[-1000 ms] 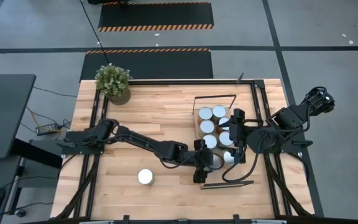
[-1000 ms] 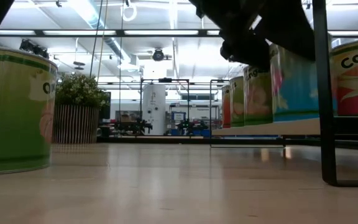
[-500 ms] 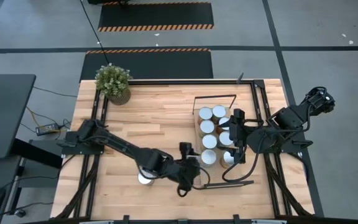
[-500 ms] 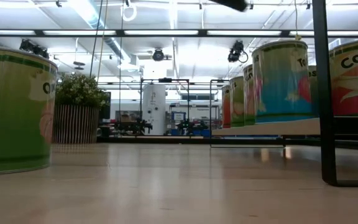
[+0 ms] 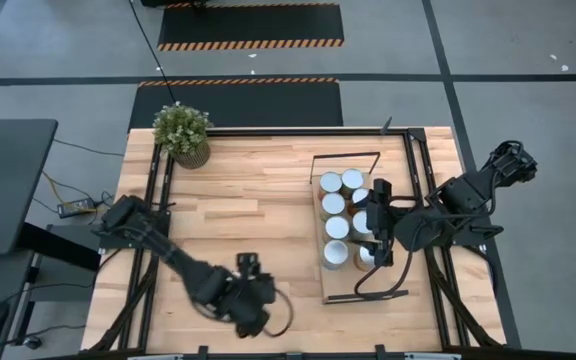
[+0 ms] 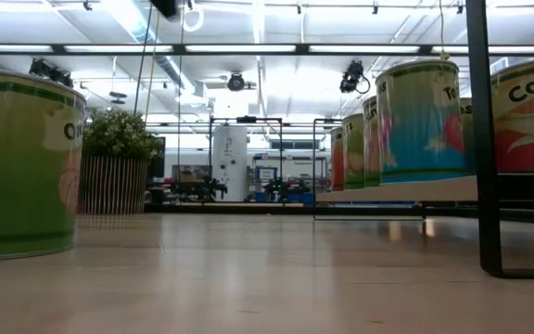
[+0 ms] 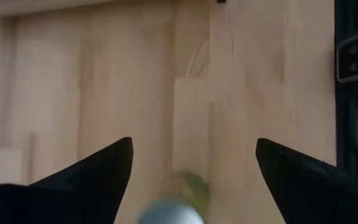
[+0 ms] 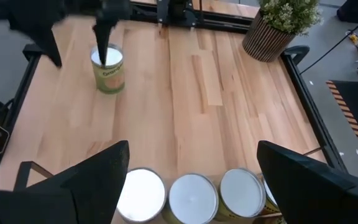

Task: Pick and place cans onto a shelf
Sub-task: Put the canned oranges on the shelf

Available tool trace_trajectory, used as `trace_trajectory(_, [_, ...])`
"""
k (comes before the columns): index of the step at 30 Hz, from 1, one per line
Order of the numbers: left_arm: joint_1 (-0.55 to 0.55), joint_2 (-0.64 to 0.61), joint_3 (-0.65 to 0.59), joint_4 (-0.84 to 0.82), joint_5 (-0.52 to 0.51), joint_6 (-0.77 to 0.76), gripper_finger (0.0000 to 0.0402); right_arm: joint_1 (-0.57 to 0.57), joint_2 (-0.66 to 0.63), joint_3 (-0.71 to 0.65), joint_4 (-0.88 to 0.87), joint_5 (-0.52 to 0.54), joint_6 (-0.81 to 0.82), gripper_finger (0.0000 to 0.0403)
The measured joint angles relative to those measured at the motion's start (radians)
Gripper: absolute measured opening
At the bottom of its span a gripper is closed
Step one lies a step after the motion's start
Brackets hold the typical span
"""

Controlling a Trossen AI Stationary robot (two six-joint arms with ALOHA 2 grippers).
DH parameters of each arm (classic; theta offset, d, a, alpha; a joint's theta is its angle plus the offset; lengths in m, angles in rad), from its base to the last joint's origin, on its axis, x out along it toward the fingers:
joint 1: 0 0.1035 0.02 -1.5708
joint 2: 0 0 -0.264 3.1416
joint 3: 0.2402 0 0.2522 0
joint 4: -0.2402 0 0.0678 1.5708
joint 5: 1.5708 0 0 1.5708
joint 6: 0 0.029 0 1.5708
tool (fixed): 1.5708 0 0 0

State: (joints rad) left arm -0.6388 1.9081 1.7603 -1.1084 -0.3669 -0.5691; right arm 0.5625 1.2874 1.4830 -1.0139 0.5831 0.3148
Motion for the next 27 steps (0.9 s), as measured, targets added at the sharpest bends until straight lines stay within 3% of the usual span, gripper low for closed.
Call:
trace_trajectory(6, [-0.13, -0.05, -0.03, -0.156, -0.114, -0.238, 0.0345, 0.001, 0.012, 0.0, 0.004, 0.0, -0.003, 0.0362])
trace_trajectory(14, [-0.237, -0.112, -0.244, -0.186, -0.009, -0.542, 0.0345, 0.001, 0.017, 0.0, 0.004, -0.001, -0.007, 0.0362])
trace_trajectory(21, [-0.252, -0.169, -0.479, -0.011, 0.008, -0.63, 0.0345, 0.001, 0.017, 0.0, 0.008, -0.001, -0.011, 0.0362])
trace_trajectory(27, [-0.186, -0.174, -0.65, 0.265, 0.028, -0.501, 0.0345, 0.001, 0.017, 0.0, 0.021, 0.0, -0.022, 0.0362])
